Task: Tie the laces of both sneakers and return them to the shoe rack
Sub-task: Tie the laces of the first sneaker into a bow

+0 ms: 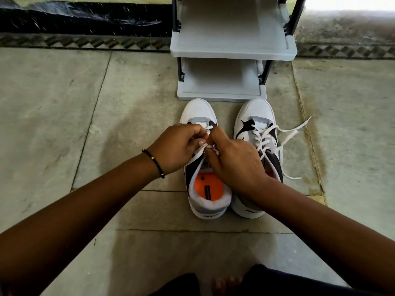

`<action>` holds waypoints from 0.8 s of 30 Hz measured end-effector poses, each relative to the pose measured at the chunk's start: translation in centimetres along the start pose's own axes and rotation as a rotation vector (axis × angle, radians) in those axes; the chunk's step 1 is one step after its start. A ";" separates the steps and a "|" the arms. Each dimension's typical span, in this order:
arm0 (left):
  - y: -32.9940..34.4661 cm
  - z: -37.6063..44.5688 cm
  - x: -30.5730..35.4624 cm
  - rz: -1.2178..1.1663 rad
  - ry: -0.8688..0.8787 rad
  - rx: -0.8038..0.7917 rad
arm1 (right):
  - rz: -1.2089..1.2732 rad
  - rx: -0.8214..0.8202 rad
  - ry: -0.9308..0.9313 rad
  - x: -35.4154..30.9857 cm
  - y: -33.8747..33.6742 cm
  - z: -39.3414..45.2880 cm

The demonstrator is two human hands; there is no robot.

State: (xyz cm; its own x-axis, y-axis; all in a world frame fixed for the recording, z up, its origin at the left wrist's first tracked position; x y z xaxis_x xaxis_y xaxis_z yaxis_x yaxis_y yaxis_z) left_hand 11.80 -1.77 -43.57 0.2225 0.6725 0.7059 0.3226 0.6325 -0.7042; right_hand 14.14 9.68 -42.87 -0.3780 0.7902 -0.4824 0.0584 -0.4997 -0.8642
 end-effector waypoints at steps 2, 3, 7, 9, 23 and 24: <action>-0.4 0.1 0.0 0.172 0.063 0.020 | 0.000 -0.009 -0.008 0.2 0.0 0.1; -0.6 0.1 0.2 0.261 0.111 0.032 | 0.002 -0.020 -0.011 0.3 -0.1 0.2; -1.5 -0.4 1.5 0.638 0.308 0.117 | 0.031 -0.039 0.012 0.7 -0.6 0.6; -1.8 -0.7 1.6 0.754 0.326 0.153 | 0.050 -0.019 0.037 0.9 -1.3 0.6; -1.1 -2.8 -1.6 0.762 0.226 0.104 | -0.055 -0.263 0.097 2.7 -2.8 -0.1; -1.0 -2.8 -1.7 0.757 0.217 0.102 | -0.151 -0.261 0.048 2.3 -2.9 -0.2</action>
State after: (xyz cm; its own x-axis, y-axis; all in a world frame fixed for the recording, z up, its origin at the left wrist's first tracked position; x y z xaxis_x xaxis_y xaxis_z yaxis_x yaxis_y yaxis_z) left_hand 13.69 -4.67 -43.84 0.5258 0.8503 0.0242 -0.0716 0.0726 -0.9948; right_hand 13.25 13.05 -41.48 -0.3566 0.8676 -0.3466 0.2429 -0.2721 -0.9311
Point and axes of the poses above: each hand's wrist, its own z-axis towards the middle knuckle, its own y-axis out of the palm, x = y × z, the point moved 5 cm from there along z, towards the middle knuckle, and after that the axes turned 4 degrees about y, right-handed, at the moved point
